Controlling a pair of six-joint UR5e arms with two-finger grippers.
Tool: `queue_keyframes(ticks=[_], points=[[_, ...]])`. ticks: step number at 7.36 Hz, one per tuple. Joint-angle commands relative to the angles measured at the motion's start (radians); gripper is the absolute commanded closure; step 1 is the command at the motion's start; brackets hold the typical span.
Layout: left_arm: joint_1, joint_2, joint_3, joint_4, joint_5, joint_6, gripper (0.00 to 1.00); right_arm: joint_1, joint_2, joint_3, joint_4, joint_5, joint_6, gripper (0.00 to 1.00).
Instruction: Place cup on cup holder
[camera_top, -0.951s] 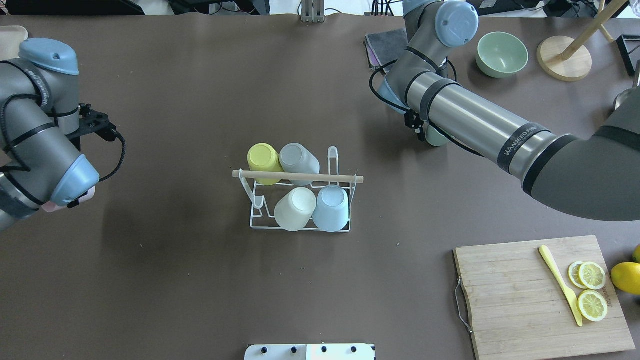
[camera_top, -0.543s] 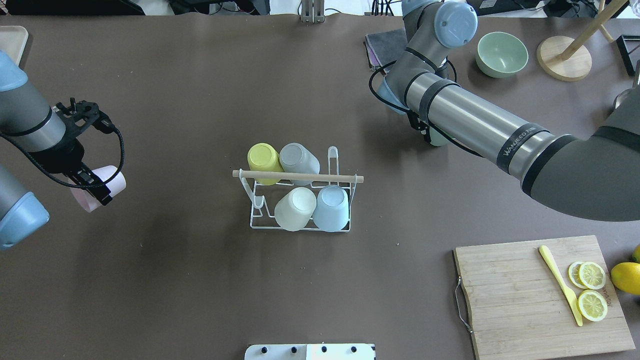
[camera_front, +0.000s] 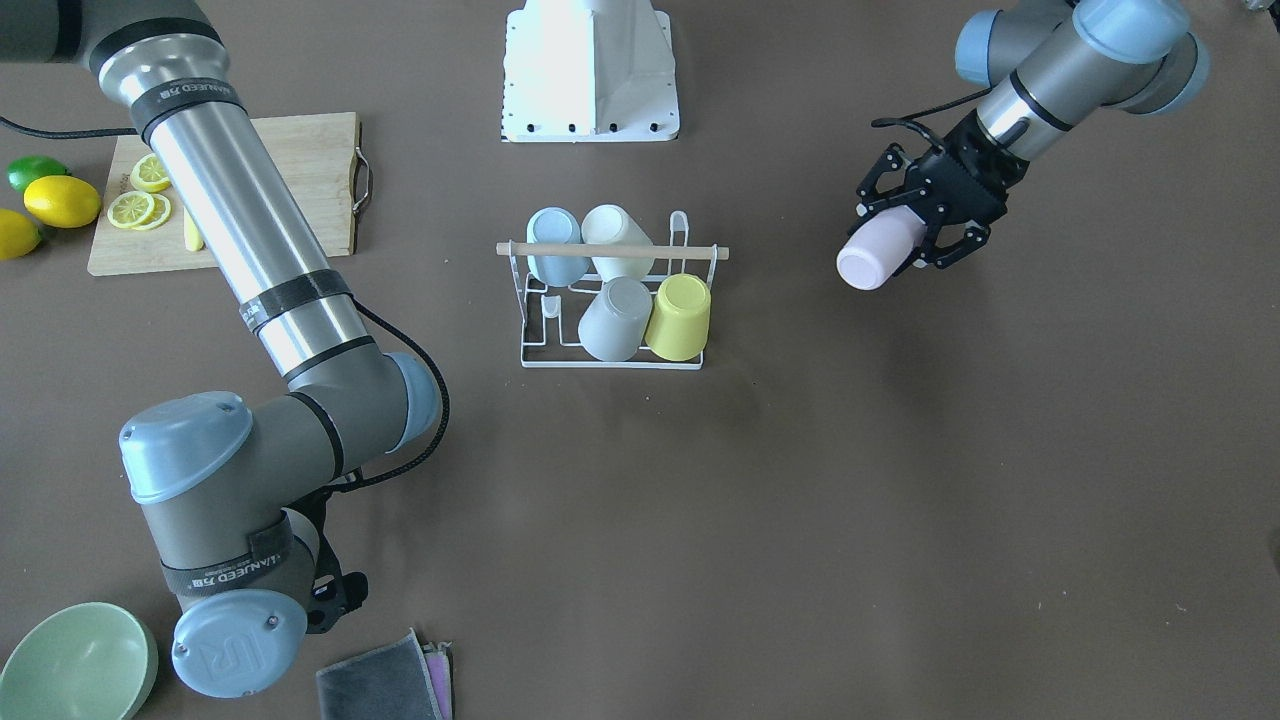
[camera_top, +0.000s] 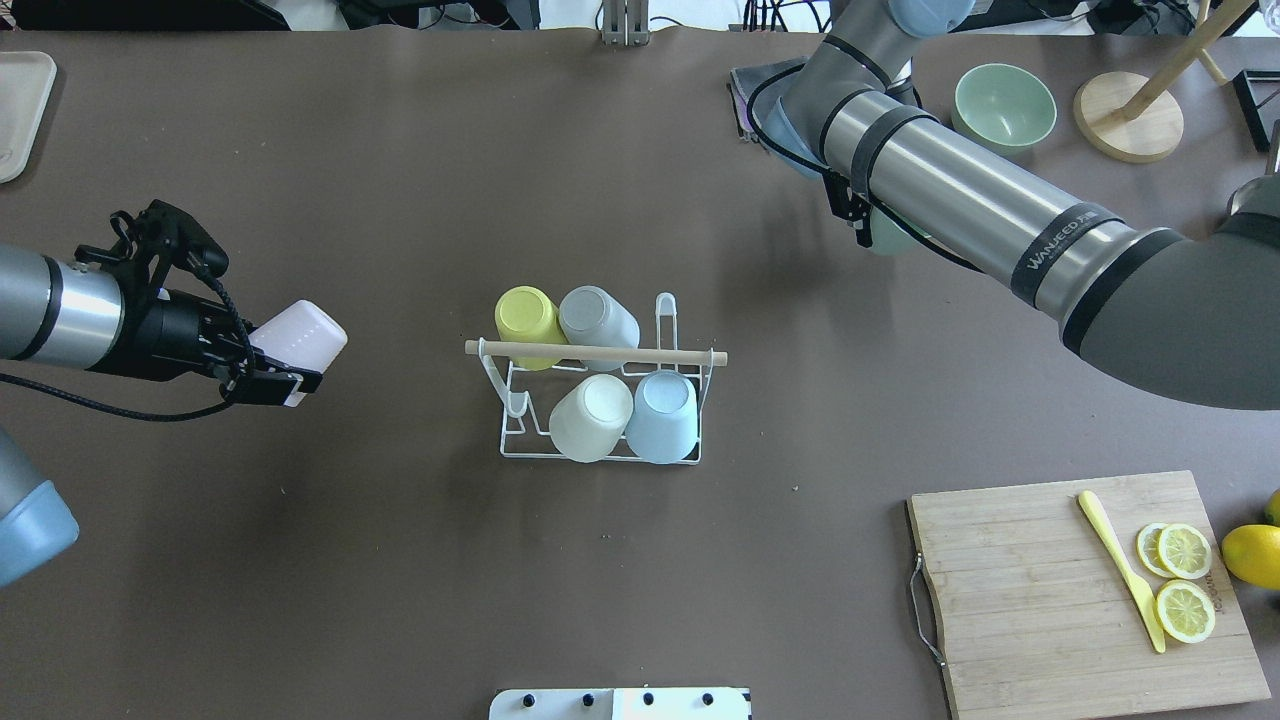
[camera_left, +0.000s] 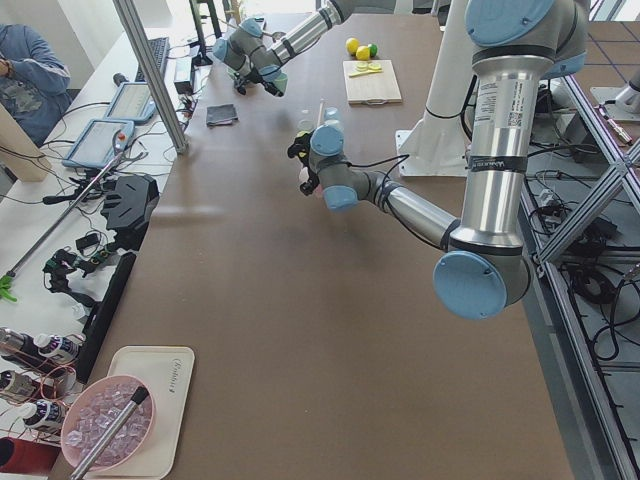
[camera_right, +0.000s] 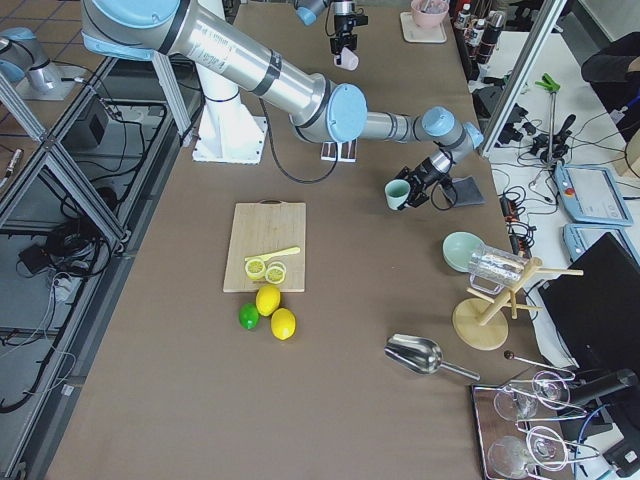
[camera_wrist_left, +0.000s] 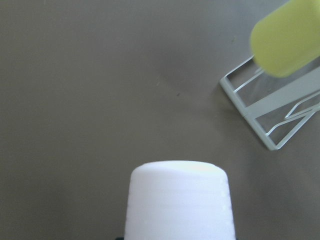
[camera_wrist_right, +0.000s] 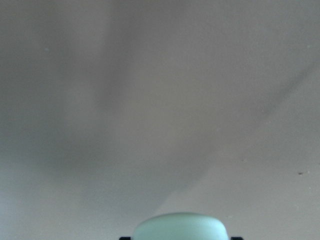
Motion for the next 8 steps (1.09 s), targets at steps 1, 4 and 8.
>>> queue_keyframes(ticks=[1,4,8], points=[[0.200,0.055,-0.031,-0.364,0.402,-0.053,0.73,0.047,-0.012,0.145,-0.017,0.025,0.001,1.00],[0.399,0.037,-0.045,-0.511,0.854,-0.005,0.70,0.101,-0.108,0.411,0.082,0.066,0.140,1.00],[0.682,-0.096,0.000,-0.531,1.295,0.155,0.70,0.108,-0.254,0.782,0.263,0.062,0.406,1.00]])
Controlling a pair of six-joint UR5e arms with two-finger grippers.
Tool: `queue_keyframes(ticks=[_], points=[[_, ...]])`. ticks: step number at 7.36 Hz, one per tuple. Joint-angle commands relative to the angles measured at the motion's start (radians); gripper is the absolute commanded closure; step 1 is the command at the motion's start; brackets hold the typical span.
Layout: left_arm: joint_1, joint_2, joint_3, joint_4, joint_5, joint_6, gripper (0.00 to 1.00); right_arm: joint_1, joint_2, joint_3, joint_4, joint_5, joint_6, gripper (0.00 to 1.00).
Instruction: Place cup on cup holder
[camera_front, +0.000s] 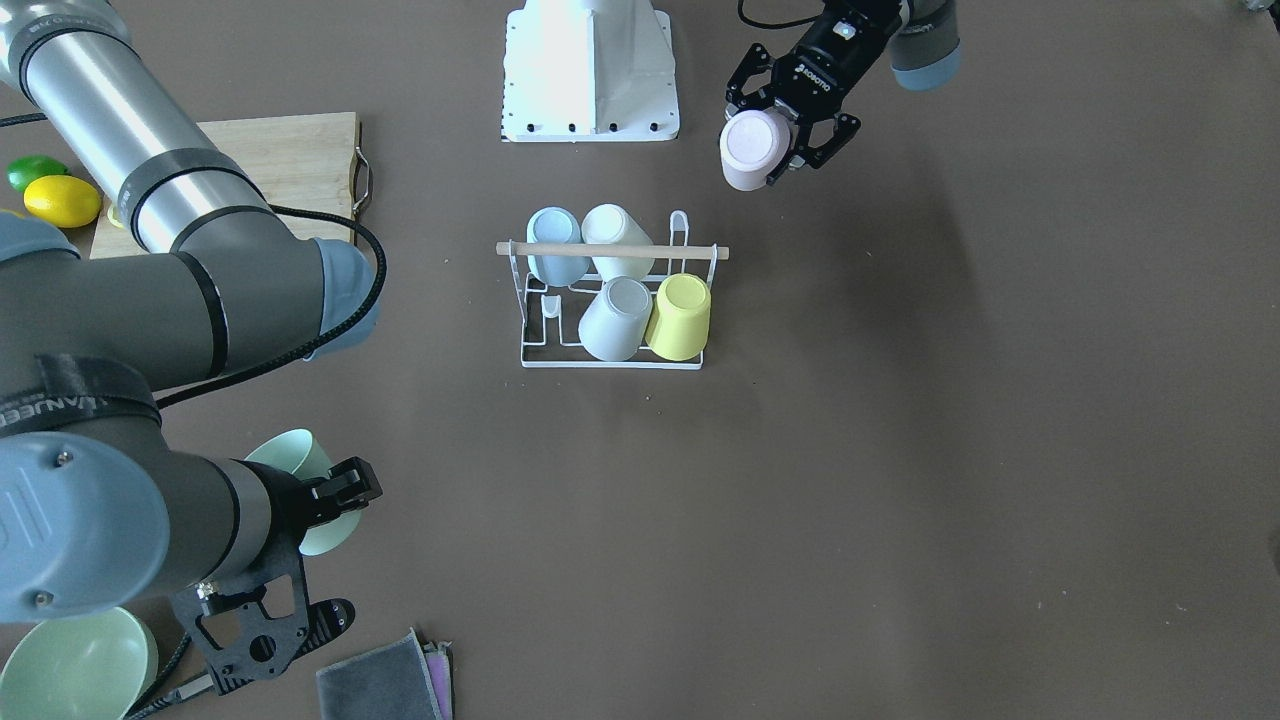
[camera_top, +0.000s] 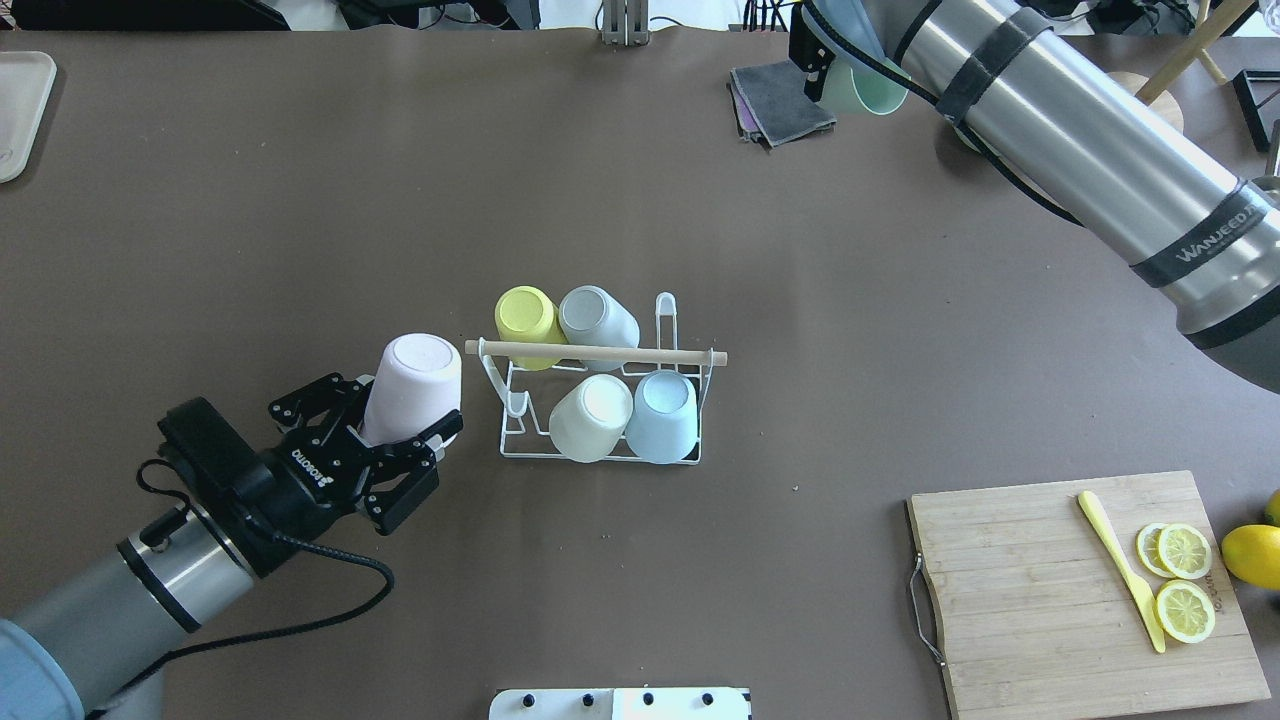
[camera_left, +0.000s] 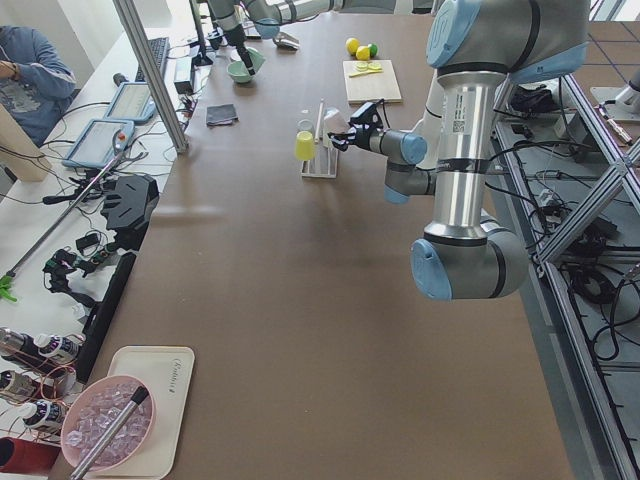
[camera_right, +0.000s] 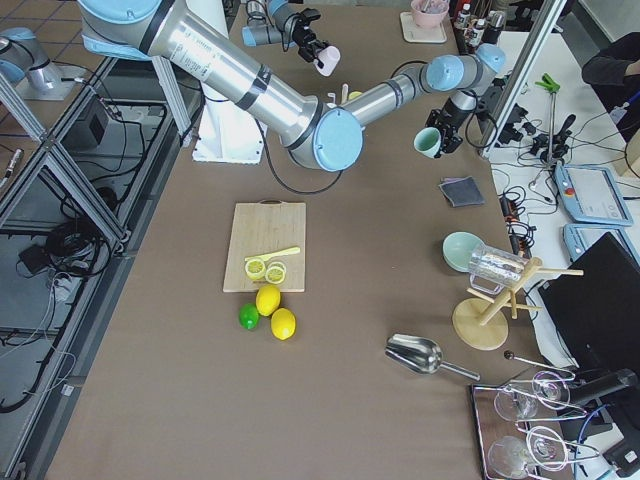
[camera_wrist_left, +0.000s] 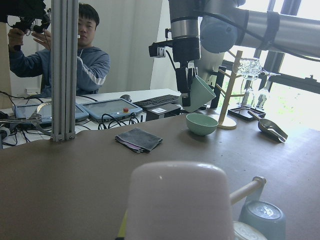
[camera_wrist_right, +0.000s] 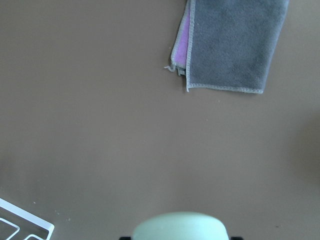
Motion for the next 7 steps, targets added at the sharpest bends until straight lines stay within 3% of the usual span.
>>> queue_keyframes(ticks=[1,2,3,7], points=[[0.098,-0.077,0.030,-0.036,0.187,0.083,0.71,0.001,-0.109,0.179,0.178,-0.001,0.162,1.00],[0.107,-0.084,0.039,-0.066,0.247,0.142,0.72,0.001,-0.134,0.200,0.296,-0.002,0.243,1.00],[0.109,-0.102,0.049,-0.132,0.270,0.217,0.72,-0.002,-0.169,0.201,0.490,-0.004,0.338,1.00],[0.054,-0.190,0.141,-0.154,0.270,0.206,0.74,-0.038,-0.313,0.193,1.184,-0.094,0.578,1.00]])
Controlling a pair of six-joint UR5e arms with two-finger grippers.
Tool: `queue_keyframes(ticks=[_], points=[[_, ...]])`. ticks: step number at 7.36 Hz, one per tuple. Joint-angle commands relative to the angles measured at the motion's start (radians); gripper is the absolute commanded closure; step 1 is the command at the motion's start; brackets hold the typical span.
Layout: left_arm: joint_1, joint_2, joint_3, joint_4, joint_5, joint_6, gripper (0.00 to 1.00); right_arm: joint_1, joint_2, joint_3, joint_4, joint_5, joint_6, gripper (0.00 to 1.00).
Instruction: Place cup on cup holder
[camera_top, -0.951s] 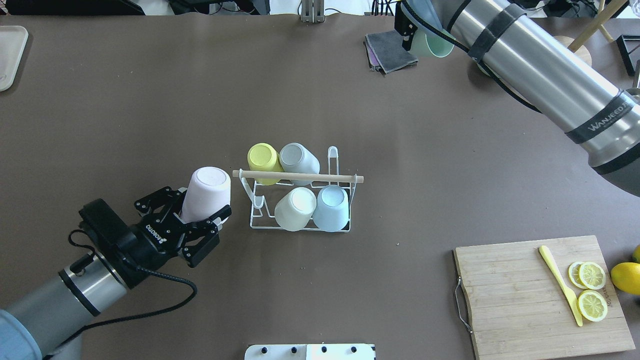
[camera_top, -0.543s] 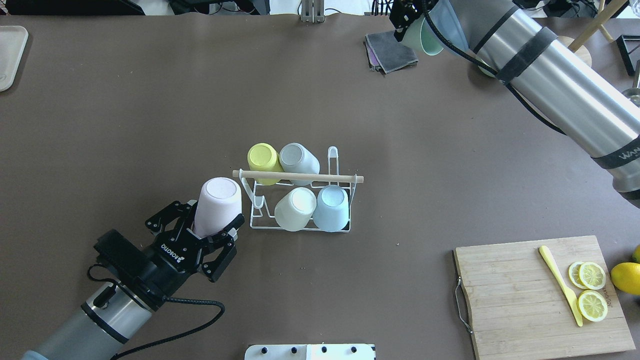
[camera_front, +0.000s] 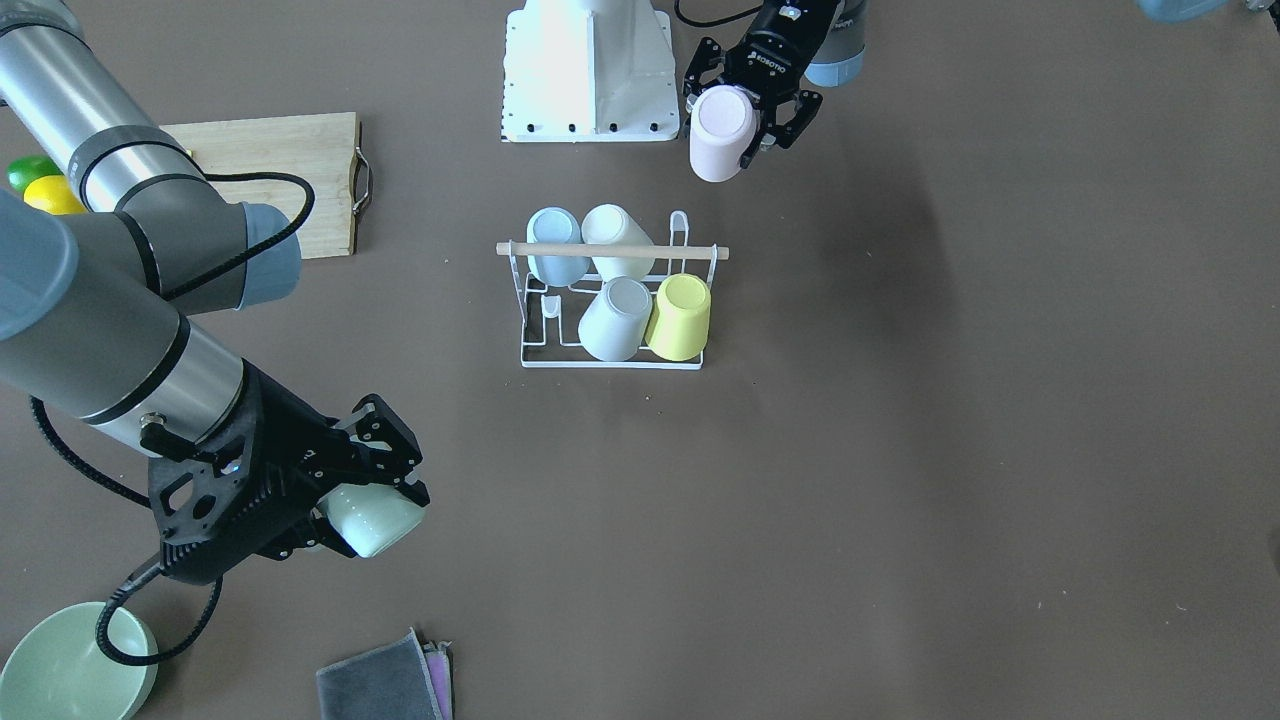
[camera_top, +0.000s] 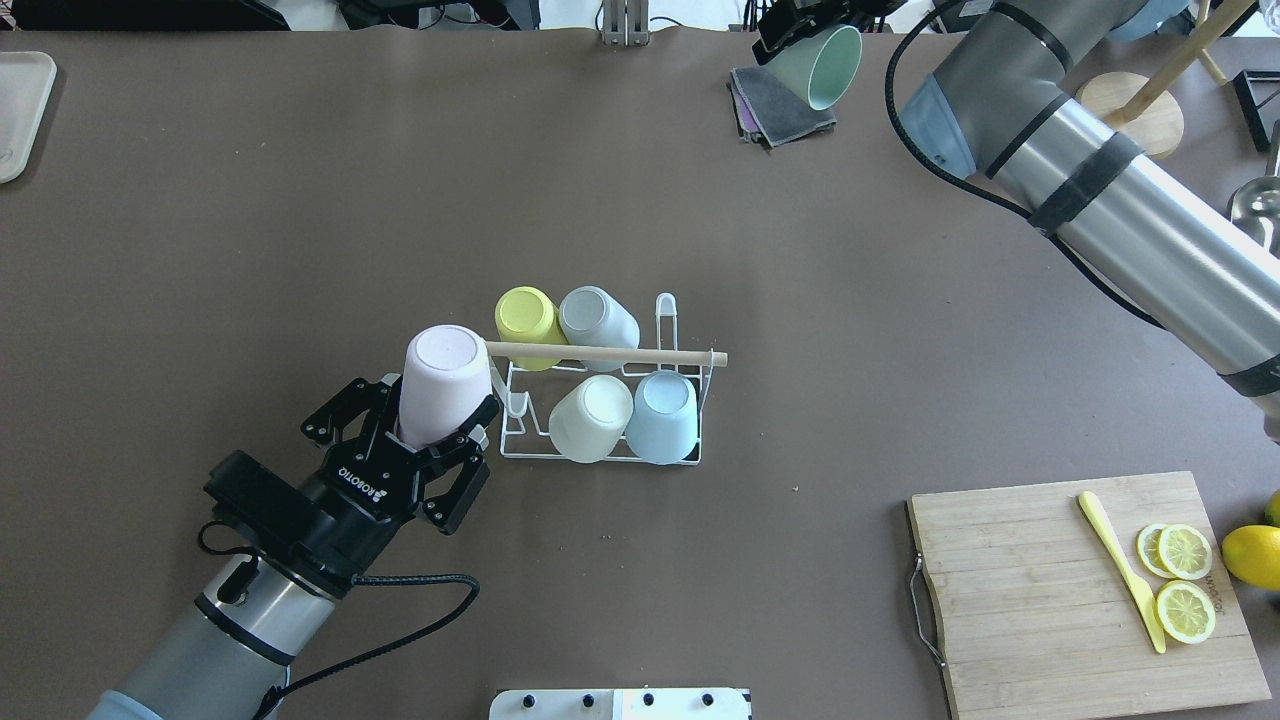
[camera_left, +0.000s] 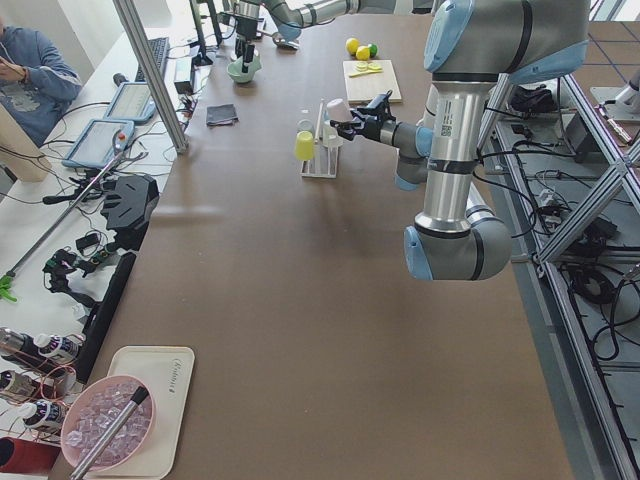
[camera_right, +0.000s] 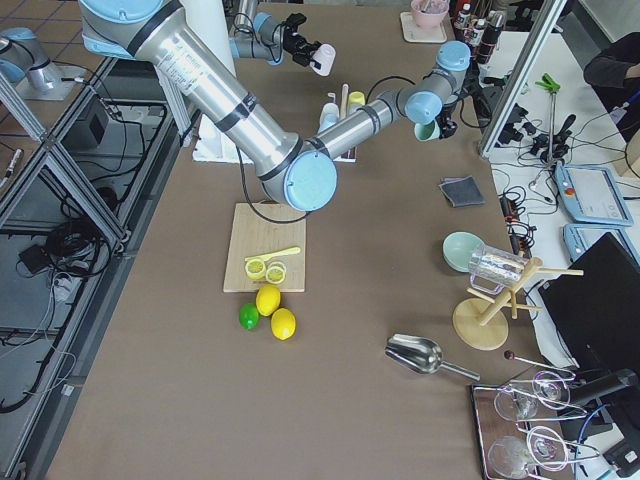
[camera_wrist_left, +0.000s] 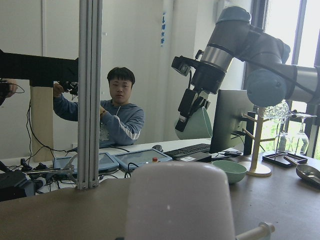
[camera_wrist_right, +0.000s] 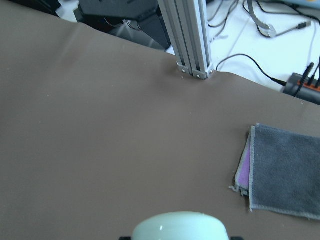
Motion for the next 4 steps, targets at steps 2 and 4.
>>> queue_keyframes(ticks=[2,4], points=[[-0.027,-0.019,0.026,0.005,0.001,-0.054,0.74,-0.027,-0.133,-0.011,0.586,-0.107,0.213,1.00],[-0.041,-0.077,0.136,0.007,-0.008,-0.103,0.74,-0.109,-0.137,-0.011,0.761,-0.292,0.254,1.00]])
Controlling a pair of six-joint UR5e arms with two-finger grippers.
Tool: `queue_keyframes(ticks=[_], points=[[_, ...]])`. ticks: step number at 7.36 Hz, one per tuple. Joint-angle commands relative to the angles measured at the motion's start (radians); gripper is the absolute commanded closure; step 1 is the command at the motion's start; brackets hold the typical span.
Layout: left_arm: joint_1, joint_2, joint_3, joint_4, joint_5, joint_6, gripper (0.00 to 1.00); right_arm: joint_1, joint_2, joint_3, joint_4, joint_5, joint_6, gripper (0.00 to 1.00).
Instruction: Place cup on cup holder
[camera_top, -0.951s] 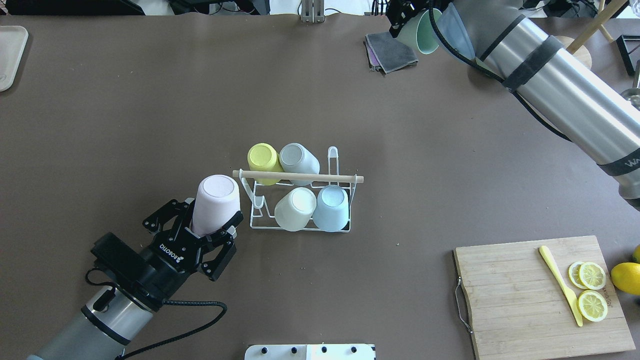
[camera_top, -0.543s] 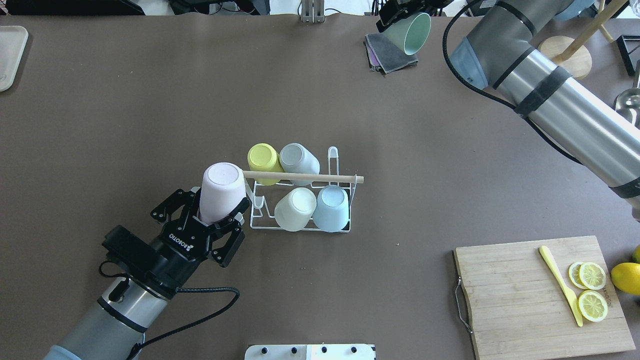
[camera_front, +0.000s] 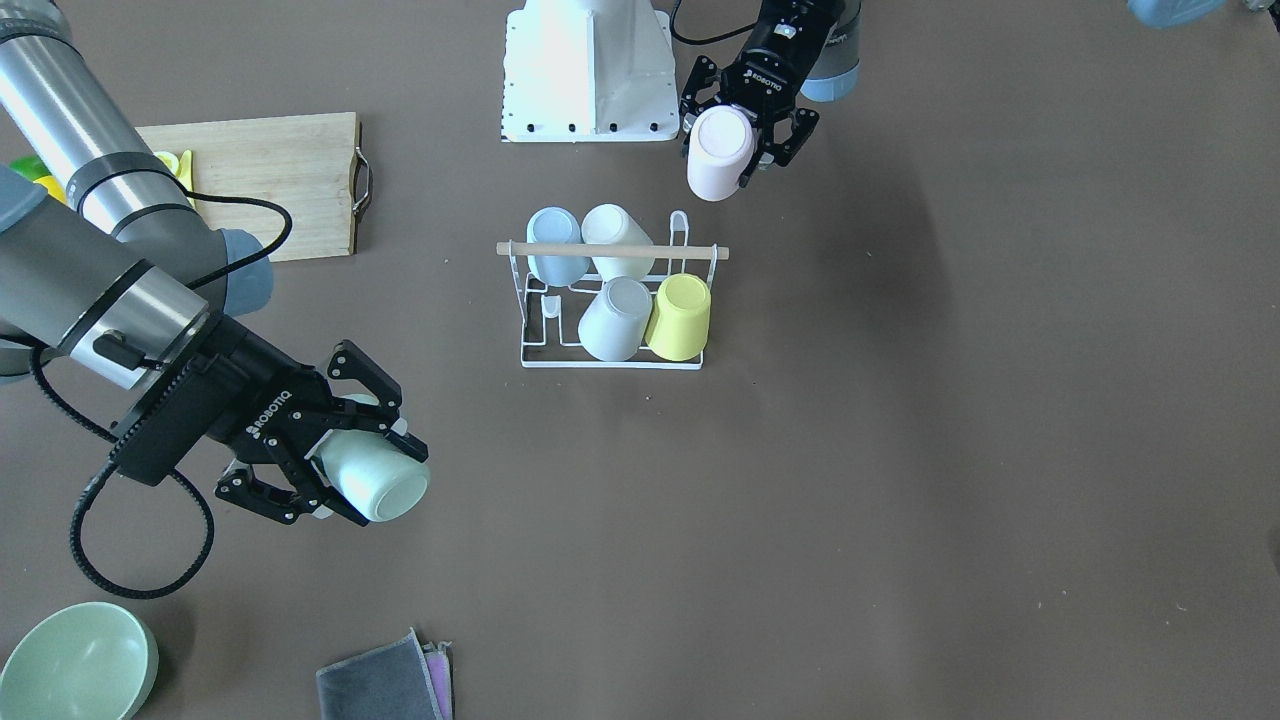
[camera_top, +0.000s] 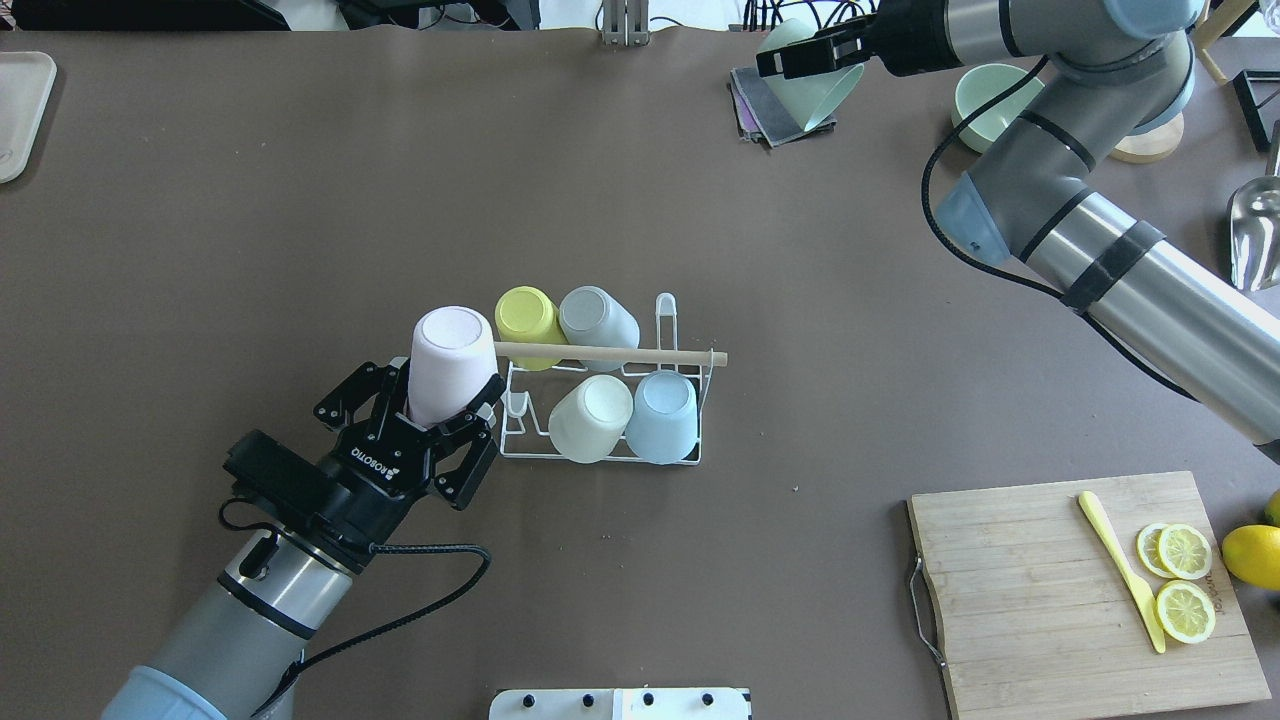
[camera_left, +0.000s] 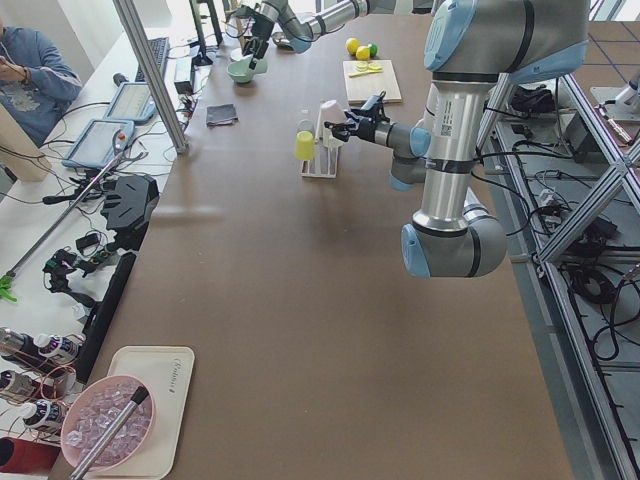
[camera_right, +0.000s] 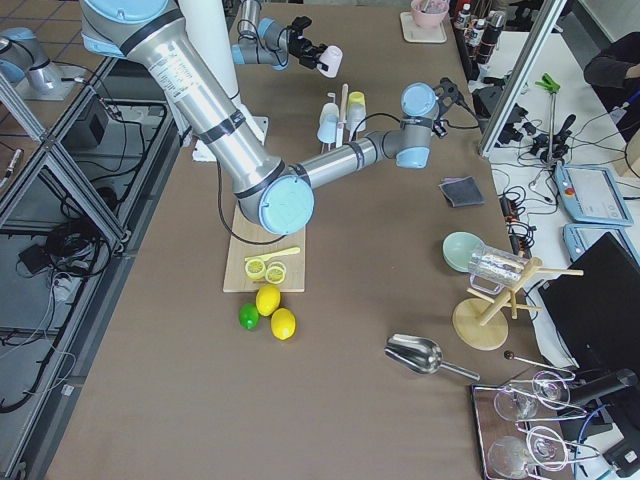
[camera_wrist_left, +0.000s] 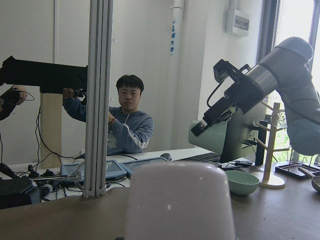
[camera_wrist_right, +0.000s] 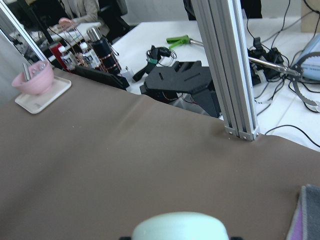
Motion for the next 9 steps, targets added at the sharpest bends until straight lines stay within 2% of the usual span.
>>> queue_keyframes(ticks=[1,2,3,4,7,9], points=[[-0.022,-0.056,0.080,0.005,-0.012,-0.048,0.74,-0.088,-0.019,-0.014,0.220,-0.201,0.030,1.00],[-0.023,-0.056,0.080,0.005,-0.012,-0.048,0.74,-0.139,-0.017,-0.081,0.387,-0.307,0.027,1.00],[-0.023,-0.058,0.095,0.007,-0.013,-0.050,0.74,-0.218,-0.019,-0.118,0.542,-0.451,0.024,1.00],[-0.023,-0.056,0.098,0.007,-0.026,-0.054,0.74,-0.269,-0.008,-0.119,0.598,-0.499,0.031,1.00],[-0.027,-0.064,0.127,0.008,-0.030,-0.086,0.74,-0.347,-0.014,-0.117,0.733,-0.467,0.093,1.00],[-0.026,-0.076,0.147,0.037,-0.033,-0.106,0.74,-0.378,-0.014,-0.119,0.751,-0.466,0.065,1.00]])
